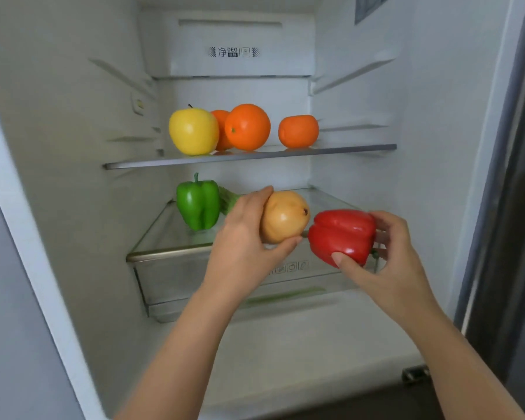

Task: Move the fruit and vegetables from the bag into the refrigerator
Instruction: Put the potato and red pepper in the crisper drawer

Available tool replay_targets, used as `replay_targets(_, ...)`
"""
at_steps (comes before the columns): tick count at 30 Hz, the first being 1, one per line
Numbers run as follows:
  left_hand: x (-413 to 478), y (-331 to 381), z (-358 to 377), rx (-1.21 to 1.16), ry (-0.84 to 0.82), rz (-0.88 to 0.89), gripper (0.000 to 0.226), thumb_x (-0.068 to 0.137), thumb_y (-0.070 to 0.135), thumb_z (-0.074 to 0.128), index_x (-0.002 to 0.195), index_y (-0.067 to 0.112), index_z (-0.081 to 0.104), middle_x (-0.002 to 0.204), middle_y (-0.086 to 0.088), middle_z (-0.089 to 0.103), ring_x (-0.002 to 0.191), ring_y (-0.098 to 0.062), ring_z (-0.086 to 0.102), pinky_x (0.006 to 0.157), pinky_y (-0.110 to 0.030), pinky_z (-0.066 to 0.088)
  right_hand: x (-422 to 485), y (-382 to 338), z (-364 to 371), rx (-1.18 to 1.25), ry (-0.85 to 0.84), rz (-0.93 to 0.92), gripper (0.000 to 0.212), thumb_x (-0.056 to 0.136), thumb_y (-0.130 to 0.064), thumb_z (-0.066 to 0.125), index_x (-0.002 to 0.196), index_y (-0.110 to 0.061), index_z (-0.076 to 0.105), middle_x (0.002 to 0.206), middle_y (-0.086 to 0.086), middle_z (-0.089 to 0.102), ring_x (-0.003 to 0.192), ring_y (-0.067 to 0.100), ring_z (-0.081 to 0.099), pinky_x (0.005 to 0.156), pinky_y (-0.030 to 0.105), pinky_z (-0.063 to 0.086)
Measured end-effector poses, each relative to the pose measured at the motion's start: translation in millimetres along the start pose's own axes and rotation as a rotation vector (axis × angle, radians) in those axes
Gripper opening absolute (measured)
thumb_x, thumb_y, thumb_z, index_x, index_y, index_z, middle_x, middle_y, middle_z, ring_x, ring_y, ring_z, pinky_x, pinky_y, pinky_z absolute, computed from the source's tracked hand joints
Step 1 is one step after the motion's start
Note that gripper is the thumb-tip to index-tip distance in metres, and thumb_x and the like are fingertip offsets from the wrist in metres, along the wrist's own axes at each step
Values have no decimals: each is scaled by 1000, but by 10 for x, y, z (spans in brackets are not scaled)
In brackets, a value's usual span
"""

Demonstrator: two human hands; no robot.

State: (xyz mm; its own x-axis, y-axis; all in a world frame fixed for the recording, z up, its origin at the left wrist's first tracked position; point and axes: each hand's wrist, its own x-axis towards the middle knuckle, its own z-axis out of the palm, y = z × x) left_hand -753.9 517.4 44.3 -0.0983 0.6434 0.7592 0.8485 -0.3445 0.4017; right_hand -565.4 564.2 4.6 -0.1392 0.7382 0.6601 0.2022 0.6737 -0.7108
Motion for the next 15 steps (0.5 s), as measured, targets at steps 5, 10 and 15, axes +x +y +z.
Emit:
replay_targets(5, 346, -81, 171, 241, 1, 73, 78, 64, 37, 80, 131, 16, 46, 127, -5, 54, 112, -27, 52, 88, -39, 46, 405, 245, -39, 23, 76, -31, 64, 67, -21, 79, 114, -36, 37, 109, -22, 46, 96, -11, 48, 72, 4, 40)
replay_targets(10, 559, -138, 366, 479, -58, 115, 78, 66, 39, 77, 133, 15, 46, 128, -8, 53, 108, -33, 53, 86, -40, 44, 718, 429, -12, 21, 82, -7, 67, 68, -25, 79, 125, -25, 43, 118, -6, 46, 102, 1, 50, 78, 9, 41)
replay_targets(15, 708, -227, 488, 564, -173, 64, 80, 72, 49, 68, 140, 27, 33, 134, 0, 44, 117, -24, 44, 92, -35, 38, 983, 553, 48, -57, 48, -10, 74, 68, -28, 78, 132, -23, 42, 116, -6, 40, 107, 12, 47, 87, 28, 42)
